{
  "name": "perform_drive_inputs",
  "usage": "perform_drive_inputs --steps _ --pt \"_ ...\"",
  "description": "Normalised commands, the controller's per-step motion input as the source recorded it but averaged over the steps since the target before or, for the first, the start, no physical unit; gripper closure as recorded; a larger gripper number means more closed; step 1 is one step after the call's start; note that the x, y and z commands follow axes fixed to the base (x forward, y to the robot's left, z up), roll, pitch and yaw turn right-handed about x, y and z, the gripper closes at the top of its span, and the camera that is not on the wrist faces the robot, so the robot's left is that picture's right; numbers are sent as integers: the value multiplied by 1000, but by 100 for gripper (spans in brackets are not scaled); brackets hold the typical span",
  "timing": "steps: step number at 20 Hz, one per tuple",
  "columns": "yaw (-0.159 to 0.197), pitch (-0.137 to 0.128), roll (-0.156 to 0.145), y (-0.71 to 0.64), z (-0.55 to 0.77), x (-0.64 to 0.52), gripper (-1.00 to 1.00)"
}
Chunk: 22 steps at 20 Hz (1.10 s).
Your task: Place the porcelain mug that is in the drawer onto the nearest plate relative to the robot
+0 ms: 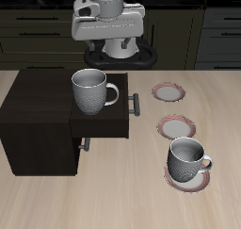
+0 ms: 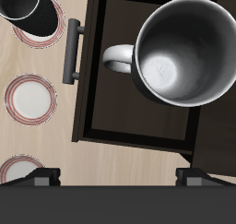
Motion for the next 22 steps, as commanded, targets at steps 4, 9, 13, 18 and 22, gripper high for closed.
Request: perform_drive_inputs --steps 4,9,13,18,22 --pt "13 -15 -36 -172 133 224 -100" --pt "17 -12 -57 -347 156 227 -100" --pt "52 4 -48 -181 52 150 -100" --pt "108 36 -45 55 -92 198 -100" --pt "73 -8 -11 119 -116 112 -100"
